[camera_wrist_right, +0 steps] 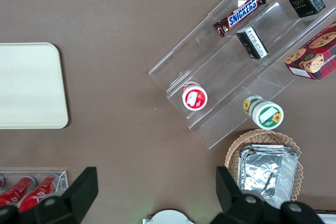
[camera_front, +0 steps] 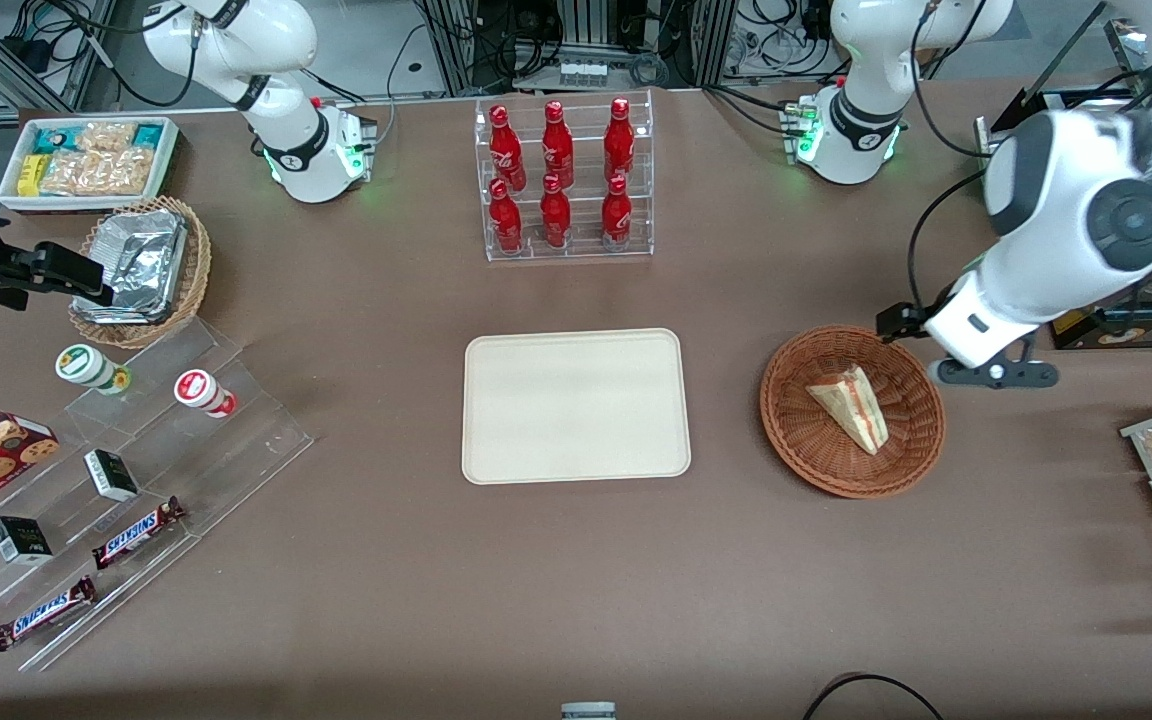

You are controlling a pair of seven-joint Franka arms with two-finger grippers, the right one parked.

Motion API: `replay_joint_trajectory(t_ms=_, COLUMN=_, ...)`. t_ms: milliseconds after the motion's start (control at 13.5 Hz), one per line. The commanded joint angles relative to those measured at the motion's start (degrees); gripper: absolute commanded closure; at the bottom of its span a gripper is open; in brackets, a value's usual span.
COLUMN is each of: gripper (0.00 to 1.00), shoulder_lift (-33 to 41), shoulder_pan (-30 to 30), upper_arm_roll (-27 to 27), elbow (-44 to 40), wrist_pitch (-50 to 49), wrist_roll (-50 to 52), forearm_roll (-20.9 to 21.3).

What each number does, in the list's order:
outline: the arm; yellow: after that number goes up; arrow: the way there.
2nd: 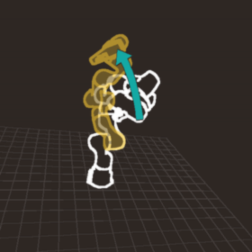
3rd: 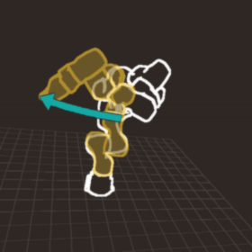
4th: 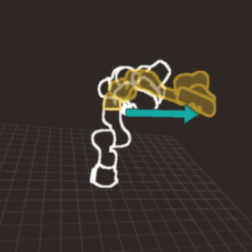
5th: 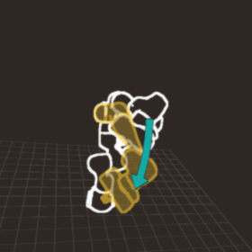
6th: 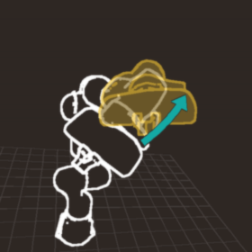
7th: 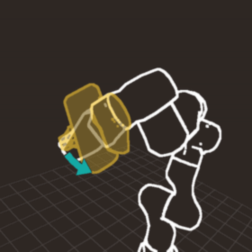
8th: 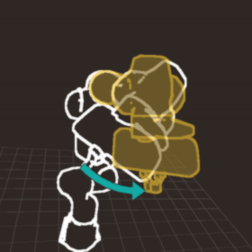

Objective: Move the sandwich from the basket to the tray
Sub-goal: 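Move the left gripper down over the wrapped sandwich in the wicker basket, then close the left gripper on the wrapped sandwich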

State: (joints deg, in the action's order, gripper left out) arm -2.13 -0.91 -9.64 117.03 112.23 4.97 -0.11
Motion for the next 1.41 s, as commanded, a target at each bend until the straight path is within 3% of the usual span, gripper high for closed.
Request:
replay_joint_trajectory(t_ms=0, gripper=0.0, shoulder_lift=2.22, shoulder_pan=-0.15, upper_arm_roll=-0.3, elbow=9.59, wrist_pitch=11.73, wrist_roll=2.14, forearm_roll=-0.77)
replay_joint_trajectory(t_ms=148, gripper=0.0, shoulder_lift=1.26, shoulder_pan=0.55, upper_arm_roll=-0.38, elbow=11.98, wrist_pitch=16.69, wrist_roll=7.31, forearm_roll=-0.68)
replay_joint_trajectory(t_ms=815, gripper=0.0, shoulder_lift=-2.96, shoulder_pan=2.66, upper_arm_roll=-0.3, elbow=17.87, wrist_pitch=32.77, wrist_roll=48.17, forearm_roll=-0.68)
replay_joint_trajectory(t_ms=1333, gripper=0.0, shoulder_lift=-8.15, shoulder_pan=2.58, upper_arm_roll=-0.03, elbow=18.14, wrist_pitch=36.56, wrist_roll=51.99, forearm_roll=-0.24)
